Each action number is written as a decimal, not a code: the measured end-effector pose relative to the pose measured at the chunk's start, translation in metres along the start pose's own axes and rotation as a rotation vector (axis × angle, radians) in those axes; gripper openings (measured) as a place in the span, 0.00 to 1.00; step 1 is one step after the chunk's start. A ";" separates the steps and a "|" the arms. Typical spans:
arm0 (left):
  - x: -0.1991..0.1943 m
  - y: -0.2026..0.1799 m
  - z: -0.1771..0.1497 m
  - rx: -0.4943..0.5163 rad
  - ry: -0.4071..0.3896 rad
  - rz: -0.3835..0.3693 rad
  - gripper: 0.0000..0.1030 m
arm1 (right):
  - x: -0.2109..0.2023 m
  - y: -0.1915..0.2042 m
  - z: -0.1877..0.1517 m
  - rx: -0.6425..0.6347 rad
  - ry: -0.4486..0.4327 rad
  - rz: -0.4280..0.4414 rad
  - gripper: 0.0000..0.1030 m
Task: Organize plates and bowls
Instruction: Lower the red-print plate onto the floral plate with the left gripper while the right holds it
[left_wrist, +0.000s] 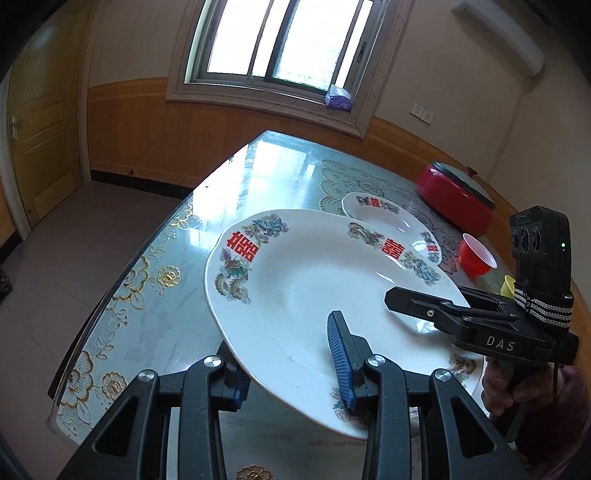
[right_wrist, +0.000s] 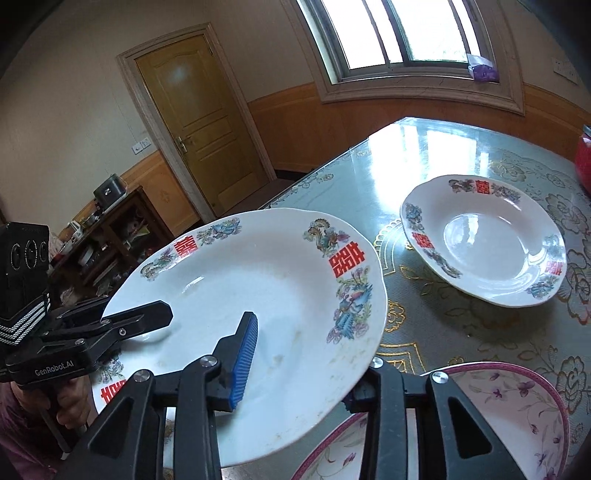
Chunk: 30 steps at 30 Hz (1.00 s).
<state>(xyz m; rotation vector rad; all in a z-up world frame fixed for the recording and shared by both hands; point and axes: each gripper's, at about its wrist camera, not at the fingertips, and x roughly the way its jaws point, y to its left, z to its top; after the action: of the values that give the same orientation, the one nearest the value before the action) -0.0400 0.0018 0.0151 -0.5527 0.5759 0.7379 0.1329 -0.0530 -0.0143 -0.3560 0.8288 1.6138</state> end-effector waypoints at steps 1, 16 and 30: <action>-0.001 -0.004 0.002 0.012 -0.005 -0.004 0.37 | -0.005 -0.001 -0.001 0.004 -0.012 -0.006 0.37; 0.018 -0.090 0.002 0.189 0.033 -0.185 0.37 | -0.096 -0.044 -0.046 0.145 -0.084 -0.181 0.37; 0.049 -0.157 -0.022 0.283 0.155 -0.333 0.37 | -0.153 -0.083 -0.102 0.310 -0.041 -0.294 0.37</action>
<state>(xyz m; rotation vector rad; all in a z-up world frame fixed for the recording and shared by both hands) 0.1008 -0.0865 0.0077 -0.4297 0.6984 0.2932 0.2239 -0.2324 -0.0127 -0.2112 0.9326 1.1960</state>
